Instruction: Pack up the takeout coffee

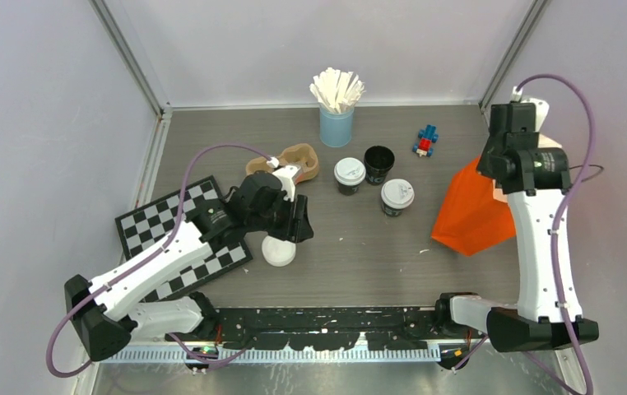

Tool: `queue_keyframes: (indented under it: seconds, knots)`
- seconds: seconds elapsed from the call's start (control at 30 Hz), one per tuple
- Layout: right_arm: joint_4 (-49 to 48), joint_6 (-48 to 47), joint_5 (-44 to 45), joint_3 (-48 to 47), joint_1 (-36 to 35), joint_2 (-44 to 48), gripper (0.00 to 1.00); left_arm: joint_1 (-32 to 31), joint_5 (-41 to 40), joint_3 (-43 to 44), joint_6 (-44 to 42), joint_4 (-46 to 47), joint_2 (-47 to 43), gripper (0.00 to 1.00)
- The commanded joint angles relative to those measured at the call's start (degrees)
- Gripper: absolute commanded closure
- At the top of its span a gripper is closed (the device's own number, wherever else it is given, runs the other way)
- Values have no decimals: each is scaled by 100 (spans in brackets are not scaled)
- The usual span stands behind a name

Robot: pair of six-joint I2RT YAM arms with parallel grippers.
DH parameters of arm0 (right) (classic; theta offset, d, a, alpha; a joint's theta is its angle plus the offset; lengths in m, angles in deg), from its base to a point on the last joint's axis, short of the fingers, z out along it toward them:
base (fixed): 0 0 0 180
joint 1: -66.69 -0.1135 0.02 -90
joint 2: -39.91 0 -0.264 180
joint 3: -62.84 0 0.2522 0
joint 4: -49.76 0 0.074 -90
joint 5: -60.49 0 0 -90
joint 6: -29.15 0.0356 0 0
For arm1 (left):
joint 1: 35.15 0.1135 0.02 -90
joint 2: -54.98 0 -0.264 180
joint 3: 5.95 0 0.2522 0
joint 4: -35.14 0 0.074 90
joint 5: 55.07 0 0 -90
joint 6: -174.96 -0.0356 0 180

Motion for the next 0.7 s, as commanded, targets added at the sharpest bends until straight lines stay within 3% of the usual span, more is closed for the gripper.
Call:
queue_keyframes:
  seconds: [0.0,0.23,0.5,0.67]
  knots:
    - [581,-298,398,-1244,12,131,100,26,-86,-146,121,-73,-364,48]
    - [893,-438,-1379,-1913,-517,301,100,26,-432,-242,145,-110,-358,34]
    - [1141,-135,-1751,-2534,-2054,169,100,420,-754,244,15,-459,-60,4]
    - [1286,-306,-2043,-2804,-3017,-147,99,1080,-426,485,287,-612,79,0]
